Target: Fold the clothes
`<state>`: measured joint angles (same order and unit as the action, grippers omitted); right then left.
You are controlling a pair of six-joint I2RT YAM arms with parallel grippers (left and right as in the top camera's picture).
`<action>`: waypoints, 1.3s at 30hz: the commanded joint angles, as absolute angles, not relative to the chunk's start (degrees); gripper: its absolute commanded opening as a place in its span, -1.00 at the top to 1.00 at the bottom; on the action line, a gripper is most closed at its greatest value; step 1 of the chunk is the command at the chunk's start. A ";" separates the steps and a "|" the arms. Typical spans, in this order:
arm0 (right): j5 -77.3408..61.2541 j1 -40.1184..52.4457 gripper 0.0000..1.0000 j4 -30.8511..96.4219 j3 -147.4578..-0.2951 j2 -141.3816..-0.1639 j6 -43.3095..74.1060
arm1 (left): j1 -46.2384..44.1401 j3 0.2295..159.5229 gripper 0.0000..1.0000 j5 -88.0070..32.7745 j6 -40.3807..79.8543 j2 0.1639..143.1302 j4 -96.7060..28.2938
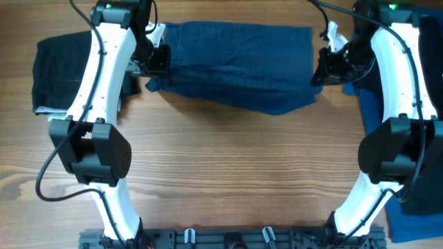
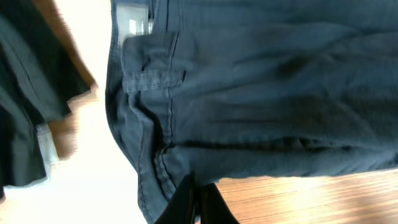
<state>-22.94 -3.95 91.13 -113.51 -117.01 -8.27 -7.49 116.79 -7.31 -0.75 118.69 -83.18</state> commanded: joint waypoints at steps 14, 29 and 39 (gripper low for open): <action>-16.47 0.49 0.91 92.16 -103.37 -105.86 0.21 | -6.96 117.12 0.92 -6.96 8.12 117.51 -96.55; -16.67 0.47 0.91 75.92 -71.55 -97.23 4.78 | -7.40 95.98 0.92 -7.64 12.93 115.46 -96.55; -16.71 0.47 0.41 66.00 -60.99 -97.27 6.33 | -7.40 86.24 -0.34 -8.49 12.91 115.28 -93.54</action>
